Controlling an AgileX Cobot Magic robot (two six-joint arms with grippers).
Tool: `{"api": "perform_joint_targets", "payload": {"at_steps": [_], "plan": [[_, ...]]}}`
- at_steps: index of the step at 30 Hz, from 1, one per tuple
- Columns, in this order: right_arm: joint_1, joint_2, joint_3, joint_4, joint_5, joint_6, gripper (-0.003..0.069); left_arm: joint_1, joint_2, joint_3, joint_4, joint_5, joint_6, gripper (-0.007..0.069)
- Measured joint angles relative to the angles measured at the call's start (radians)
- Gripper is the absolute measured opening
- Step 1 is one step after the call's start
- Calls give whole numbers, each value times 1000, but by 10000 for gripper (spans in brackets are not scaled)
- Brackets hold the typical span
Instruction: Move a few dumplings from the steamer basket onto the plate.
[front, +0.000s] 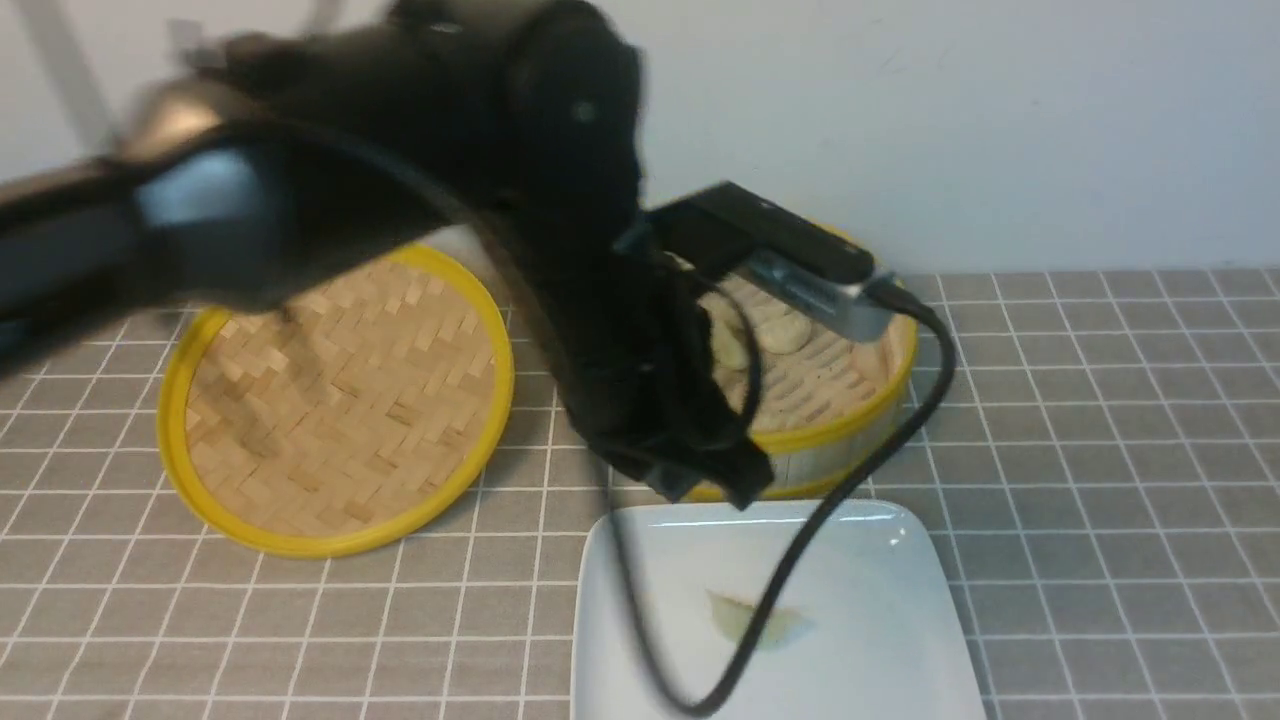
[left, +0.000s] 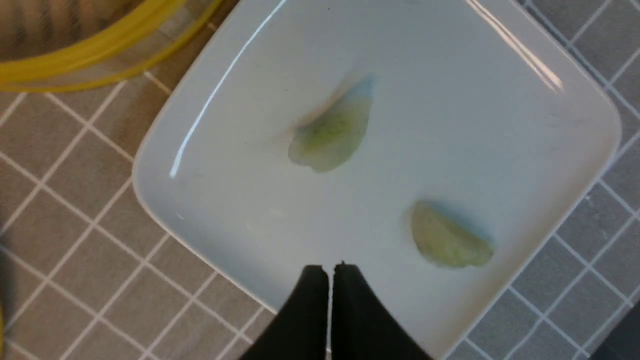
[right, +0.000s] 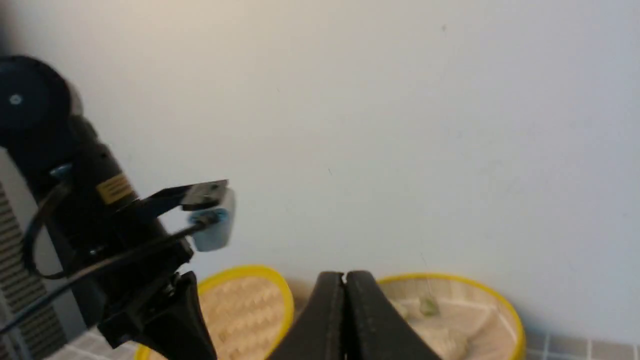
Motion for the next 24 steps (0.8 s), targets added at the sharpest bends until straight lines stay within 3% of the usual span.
{"api": "perform_joint_targets", "payload": {"at_steps": [6,7,14,24], "plan": [[0,-133,127,-129,-135,83,-14,2,-308,312,-3,-283,-9,-5],[0,-143,135,-159,-153,89,-14,2,-411,432,-3,-386,-16,-5],[0,-145,137,-195,-179,95,-14,2,-706,793,-4,-687,-48,-5],[0,-145,141,-199,-179,95,-15,2,-816,897,-4,-747,-94,-5]]}}
